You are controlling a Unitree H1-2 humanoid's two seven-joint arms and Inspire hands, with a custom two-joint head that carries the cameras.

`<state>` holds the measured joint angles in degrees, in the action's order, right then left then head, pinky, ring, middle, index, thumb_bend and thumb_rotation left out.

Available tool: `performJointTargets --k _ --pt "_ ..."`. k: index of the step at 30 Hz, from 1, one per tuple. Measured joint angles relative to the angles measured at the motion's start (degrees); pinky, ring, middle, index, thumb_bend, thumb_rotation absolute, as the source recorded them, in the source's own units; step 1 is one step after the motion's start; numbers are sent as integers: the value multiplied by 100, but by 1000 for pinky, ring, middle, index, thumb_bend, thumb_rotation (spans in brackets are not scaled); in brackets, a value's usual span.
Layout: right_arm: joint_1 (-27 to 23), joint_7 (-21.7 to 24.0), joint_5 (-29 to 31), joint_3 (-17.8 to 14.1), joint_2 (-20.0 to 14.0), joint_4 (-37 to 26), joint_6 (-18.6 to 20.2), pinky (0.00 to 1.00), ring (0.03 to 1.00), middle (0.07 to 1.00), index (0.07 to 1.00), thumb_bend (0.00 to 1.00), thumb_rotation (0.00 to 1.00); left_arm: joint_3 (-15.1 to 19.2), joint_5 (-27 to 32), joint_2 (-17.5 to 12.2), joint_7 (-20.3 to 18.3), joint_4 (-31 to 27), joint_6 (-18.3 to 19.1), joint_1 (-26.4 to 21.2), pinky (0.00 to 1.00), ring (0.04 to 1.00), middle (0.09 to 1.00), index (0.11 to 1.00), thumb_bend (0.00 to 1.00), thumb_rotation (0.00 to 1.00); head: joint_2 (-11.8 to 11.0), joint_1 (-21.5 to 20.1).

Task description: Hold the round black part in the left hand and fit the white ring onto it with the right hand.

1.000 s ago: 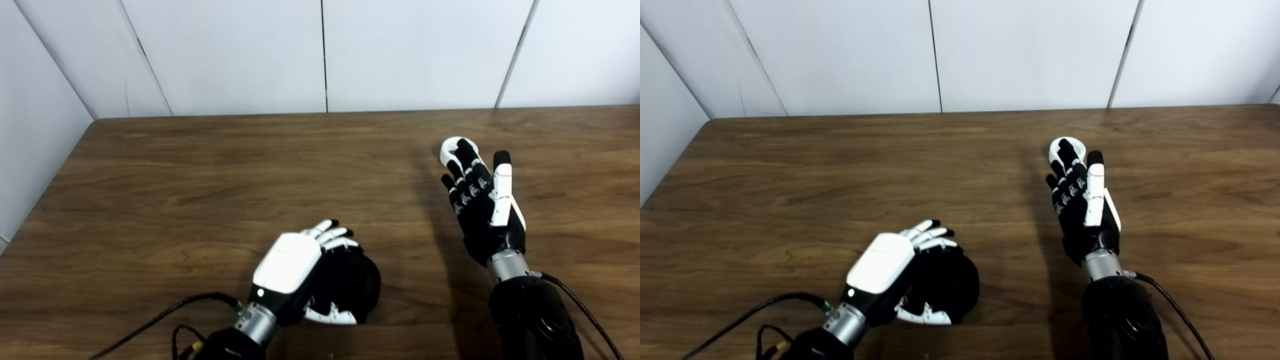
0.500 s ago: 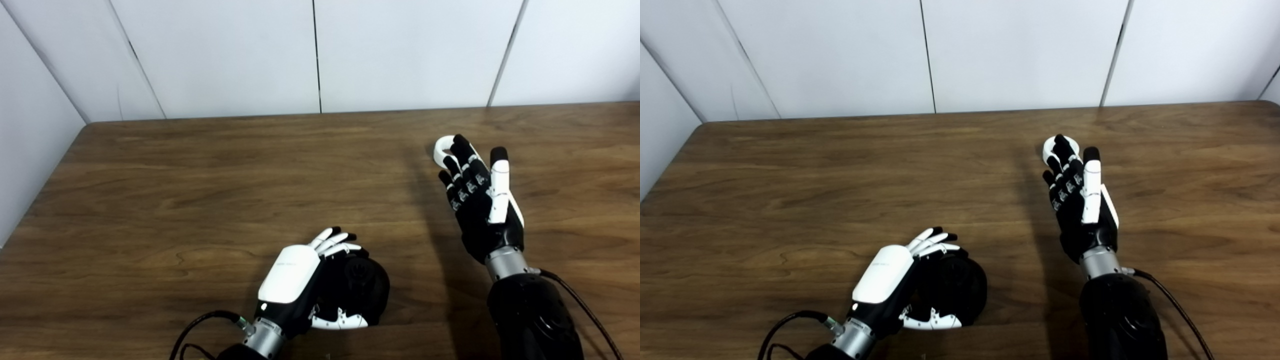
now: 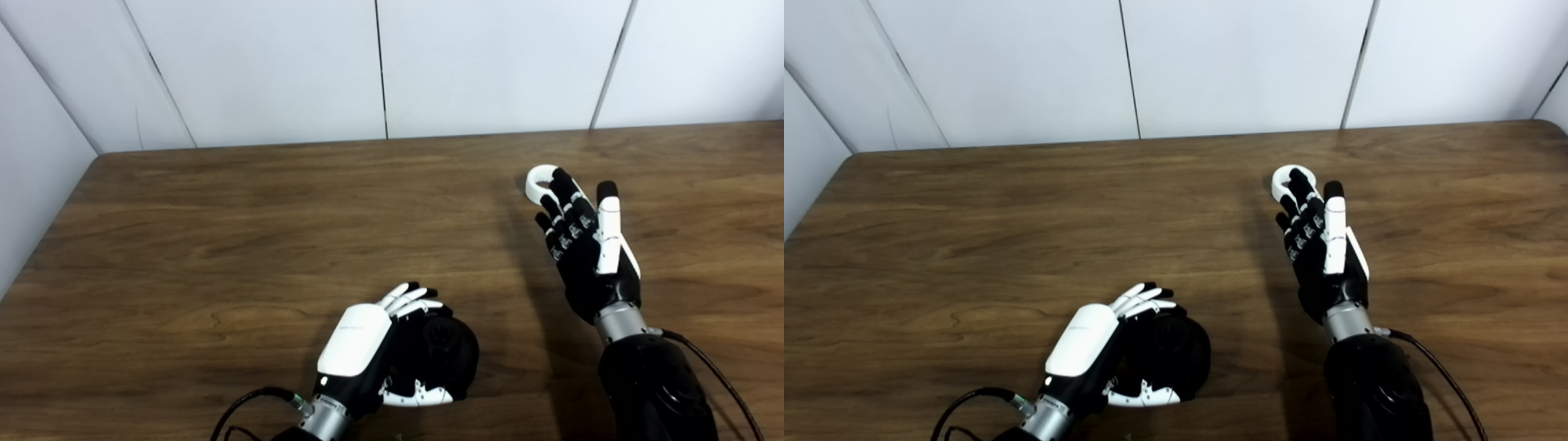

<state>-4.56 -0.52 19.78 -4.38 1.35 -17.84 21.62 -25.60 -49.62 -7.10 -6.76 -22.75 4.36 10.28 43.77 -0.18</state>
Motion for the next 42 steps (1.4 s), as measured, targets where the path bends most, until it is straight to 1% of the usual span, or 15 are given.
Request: performJointTargets --k 11,16,19,22,23,25,26,28,29,31,34,37,38,40,42 --pt "-4 0 -9 -2 -12 -37 44 1000 989 990 935 598 996 -60 -5 -53 111 -46 -41 140 791 933 878 712 817 396 53 9" --pt "-9 0 -13 -2 -26 -94 63 1000 991 990 939 589 999 -74 -6 -73 139 -80 -51 199 805 935 876 712 815 386 35 0" --pt "-20 0 -12 -3 -36 -99 76 999 987 985 929 589 970 -75 -5 -82 138 -105 -50 227 809 933 876 711 814 386 26 -17" --pt "-35 -39 41 -71 -10 -124 169 874 942 966 900 590 840 -79 -5 -85 147 -106 -54 230 803 930 875 709 819 381 9 0" --pt "-43 -55 75 -102 3 -128 197 840 925 958 883 598 756 -80 -5 -85 150 -105 -55 230 807 932 876 710 817 386 9 0" --pt "-109 -144 144 -226 35 -127 223 812 917 949 863 610 569 -82 -5 -87 152 -104 -55 229 806 933 874 710 813 388 9 9" --pt "-151 -165 101 -234 21 -127 221 806 912 942 860 619 519 -82 -5 -87 152 -103 -55 229 805 933 874 710 813 388 9 9" --pt "-344 -190 -320 -123 -191 -100 213 802 886 923 866 656 452 -82 -5 -88 162 -92 -64 228 804 935 875 710 814 388 -18 -35" --pt "-528 -182 -600 -6 -420 -43 199 800 881 913 860 672 421 -82 -2 -88 174 -82 -74 227 800 933 874 709 817 387 -44 -44" --pt "-908 -181 -1010 55 -784 179 201 796 886 907 846 693 366 -83 8 -88 214 -47 -92 223 798 929 873 708 820 386 -61 -44" --pt "-1476 -194 -1456 76 -1200 440 207 753 874 903 827 716 353 -96 12 -88 267 -18 -111 221 804 929 875 709 820 390 -79 -61" --pt "-1813 -197 -1948 210 -1531 571 243 728 864 891 807 729 331 -118 11 -88 297 -6 -111 220 800 929 876 710 817 397 -88 -62" --pt "-1873 -187 -2110 261 -1571 617 244 760 864 884 800 744 342 -122 10 -87 305 0 -111 220 798 930 877 710 818 397 -97 -62" --pt "-2020 -152 -2415 455 -1687 906 243 799 867 877 790 761 353 -128 9 -86 331 9 -108 218 798 931 878 709 819 394 -97 -62" --pt "-2186 -62 -2782 691 -1868 1300 249 785 871 876 789 786 373 -146 9 -86 342 14 -106 211 790 930 877 712 821 399 -97 -62"
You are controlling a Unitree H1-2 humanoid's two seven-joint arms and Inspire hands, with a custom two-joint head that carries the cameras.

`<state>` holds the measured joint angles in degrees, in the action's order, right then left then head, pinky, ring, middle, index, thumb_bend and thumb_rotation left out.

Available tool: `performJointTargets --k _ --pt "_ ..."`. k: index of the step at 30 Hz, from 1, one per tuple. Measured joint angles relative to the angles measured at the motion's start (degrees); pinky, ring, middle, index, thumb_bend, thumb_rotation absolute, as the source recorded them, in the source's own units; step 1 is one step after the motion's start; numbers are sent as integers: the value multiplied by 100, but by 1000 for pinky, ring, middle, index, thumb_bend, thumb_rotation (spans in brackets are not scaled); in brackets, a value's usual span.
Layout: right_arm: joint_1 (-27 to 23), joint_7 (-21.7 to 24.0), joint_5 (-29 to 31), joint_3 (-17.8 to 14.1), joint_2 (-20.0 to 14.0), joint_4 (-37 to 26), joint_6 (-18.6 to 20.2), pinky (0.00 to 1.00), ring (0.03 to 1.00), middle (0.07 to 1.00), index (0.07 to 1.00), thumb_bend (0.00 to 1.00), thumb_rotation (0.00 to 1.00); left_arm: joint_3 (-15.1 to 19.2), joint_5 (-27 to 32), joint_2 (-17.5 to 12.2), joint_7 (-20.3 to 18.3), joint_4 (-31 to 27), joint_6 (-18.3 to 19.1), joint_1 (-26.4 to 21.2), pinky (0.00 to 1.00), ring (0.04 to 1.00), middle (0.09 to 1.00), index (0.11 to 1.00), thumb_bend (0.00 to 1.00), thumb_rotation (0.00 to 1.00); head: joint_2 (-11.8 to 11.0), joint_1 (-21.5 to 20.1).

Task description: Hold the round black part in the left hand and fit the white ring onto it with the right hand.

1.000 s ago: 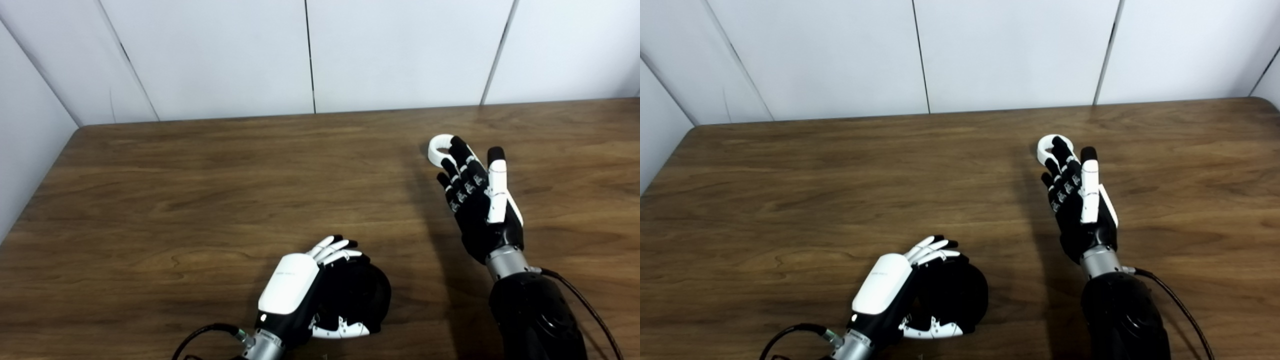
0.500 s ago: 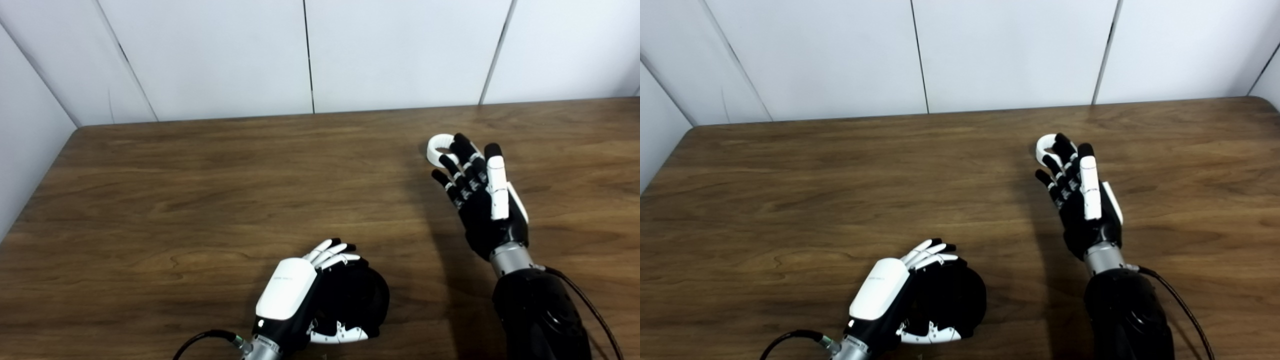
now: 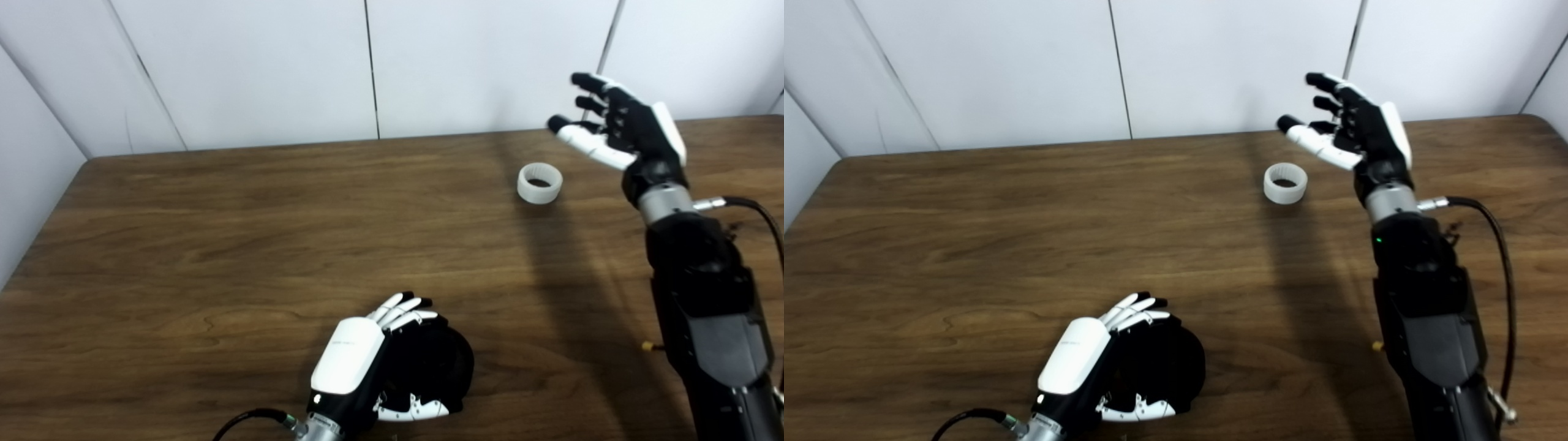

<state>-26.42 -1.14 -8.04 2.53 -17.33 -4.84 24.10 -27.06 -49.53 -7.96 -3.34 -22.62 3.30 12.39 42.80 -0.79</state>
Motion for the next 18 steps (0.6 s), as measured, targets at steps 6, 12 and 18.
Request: performJointTargets --k 6,12,18 --pt "-572 186 -896 577 -514 648 26 797 881 872 787 819 334 -22 0 0 54 37 -1 -4 794 931 877 714 822 397 -53 0" --pt "-1019 592 -1307 1009 -693 1418 -258 781 900 886 772 872 322 -40 2 0 92 68 -9 -16 788 931 875 712 818 400 -96 17" --pt "-1238 863 -1626 1300 -750 2164 -416 739 928 918 756 895 338 -47 3 0 107 79 -10 -20 792 933 875 711 819 392 -97 18"
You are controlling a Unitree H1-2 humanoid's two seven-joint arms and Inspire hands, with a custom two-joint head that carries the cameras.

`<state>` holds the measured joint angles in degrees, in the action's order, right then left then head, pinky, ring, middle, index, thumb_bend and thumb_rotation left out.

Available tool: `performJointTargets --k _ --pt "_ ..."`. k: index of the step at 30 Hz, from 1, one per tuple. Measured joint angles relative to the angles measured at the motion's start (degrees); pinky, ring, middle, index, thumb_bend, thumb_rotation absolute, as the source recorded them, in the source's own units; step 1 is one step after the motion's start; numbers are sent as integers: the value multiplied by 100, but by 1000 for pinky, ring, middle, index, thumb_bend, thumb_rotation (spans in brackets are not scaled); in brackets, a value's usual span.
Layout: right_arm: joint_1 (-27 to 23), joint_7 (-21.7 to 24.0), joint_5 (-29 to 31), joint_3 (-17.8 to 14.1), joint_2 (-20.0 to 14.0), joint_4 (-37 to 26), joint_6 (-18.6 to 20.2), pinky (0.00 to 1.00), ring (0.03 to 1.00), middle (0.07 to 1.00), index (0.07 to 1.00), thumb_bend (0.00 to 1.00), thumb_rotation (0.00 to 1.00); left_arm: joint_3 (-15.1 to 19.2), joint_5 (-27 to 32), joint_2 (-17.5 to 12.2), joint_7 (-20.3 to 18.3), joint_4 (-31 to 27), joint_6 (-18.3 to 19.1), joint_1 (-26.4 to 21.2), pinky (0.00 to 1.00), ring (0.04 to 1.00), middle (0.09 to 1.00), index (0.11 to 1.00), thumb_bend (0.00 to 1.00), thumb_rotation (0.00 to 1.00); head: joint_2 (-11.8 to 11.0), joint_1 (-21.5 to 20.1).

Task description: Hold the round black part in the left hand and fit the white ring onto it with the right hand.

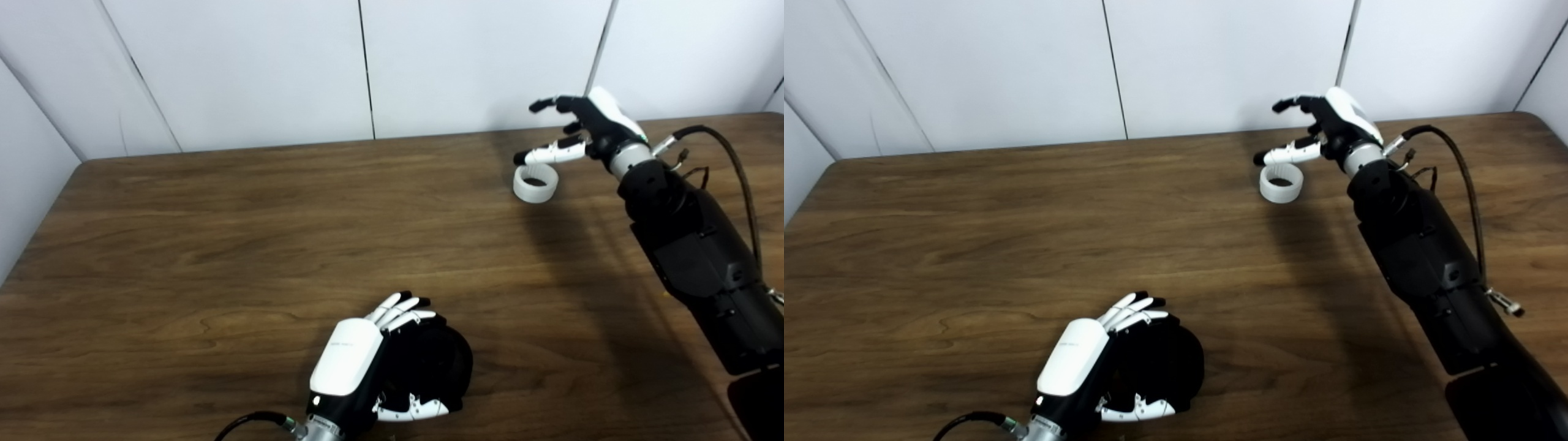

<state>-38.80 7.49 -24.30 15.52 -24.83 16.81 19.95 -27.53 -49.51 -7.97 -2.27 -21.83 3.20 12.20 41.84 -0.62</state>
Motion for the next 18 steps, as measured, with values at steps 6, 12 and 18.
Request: performJointTargets --k 6,12,18 --pt "-188 351 -369 247 -114 226 9 852 990 955 761 910 354 1 11 0 0 0 1 -1 789 930 874 714 818 398 26 -9" --pt "-294 640 -619 411 -180 399 40 881 1000 962 762 928 346 2 12 1 -3 -1 2 -1 793 932 876 714 822 391 26 -18" --pt "-295 790 -681 417 -185 481 41 894 1000 963 764 944 347 -3 11 1 -3 -1 3 -1 795 932 875 717 822 388 44 -9"
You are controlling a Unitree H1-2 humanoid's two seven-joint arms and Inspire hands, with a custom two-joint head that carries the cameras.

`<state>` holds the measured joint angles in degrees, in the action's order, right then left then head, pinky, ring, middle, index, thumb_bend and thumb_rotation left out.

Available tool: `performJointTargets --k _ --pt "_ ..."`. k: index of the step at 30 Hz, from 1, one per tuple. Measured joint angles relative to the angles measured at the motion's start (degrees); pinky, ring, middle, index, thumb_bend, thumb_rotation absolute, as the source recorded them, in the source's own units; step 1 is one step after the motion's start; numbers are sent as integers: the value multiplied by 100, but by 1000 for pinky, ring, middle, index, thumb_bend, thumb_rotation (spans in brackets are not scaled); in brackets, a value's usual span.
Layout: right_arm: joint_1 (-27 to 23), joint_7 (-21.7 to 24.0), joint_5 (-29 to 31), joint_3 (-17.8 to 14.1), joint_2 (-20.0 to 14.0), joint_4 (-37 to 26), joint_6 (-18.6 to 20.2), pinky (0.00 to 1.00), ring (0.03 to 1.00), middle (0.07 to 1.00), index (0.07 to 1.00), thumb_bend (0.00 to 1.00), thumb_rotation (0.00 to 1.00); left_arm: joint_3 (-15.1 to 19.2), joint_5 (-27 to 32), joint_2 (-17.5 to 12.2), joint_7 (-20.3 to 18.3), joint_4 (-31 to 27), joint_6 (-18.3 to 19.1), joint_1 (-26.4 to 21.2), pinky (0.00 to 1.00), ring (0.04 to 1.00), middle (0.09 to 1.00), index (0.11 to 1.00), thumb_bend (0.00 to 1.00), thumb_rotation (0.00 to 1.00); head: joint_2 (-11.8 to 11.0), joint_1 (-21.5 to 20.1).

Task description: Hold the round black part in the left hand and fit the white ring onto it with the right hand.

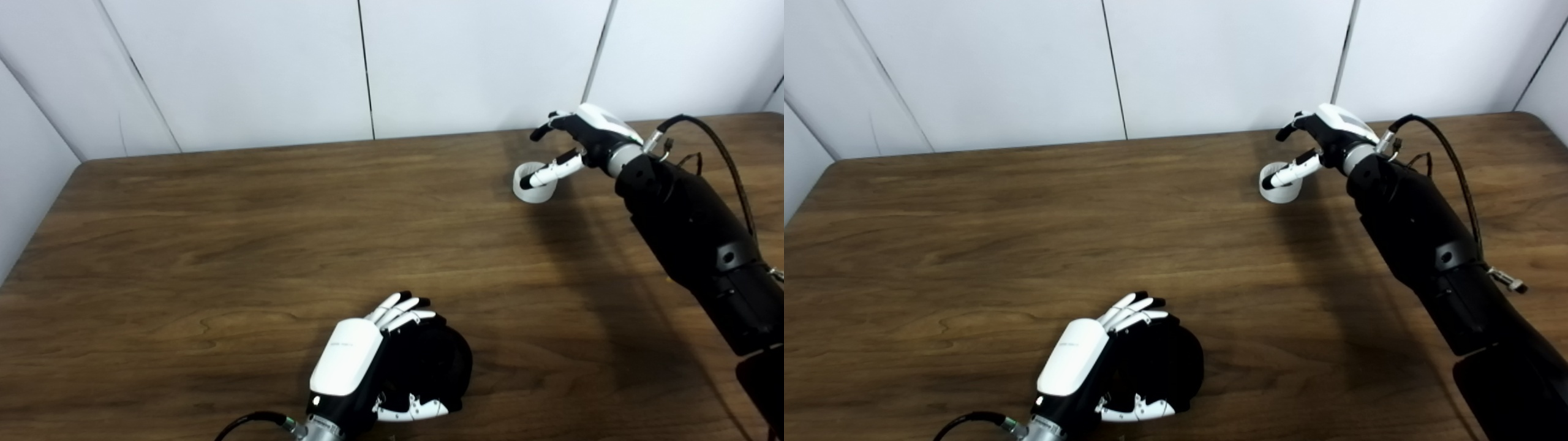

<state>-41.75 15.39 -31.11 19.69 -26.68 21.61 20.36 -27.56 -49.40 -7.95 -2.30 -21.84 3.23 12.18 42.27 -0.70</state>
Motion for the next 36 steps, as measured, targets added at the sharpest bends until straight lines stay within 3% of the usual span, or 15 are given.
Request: performJointTargets --k 10,36 --pt "0 243 -160 30 -68 147 -1 890 1000 958 755 954 372 -2 0 0 -2 8 5 -7 792 932 877 719 821 412 0 0" --pt "83 165 -166 25 9 334 -122 915 1000 955 753 942 373 -6 0 3 -2 6 5 -14 793 933 877 718 818 398 -9 -9"
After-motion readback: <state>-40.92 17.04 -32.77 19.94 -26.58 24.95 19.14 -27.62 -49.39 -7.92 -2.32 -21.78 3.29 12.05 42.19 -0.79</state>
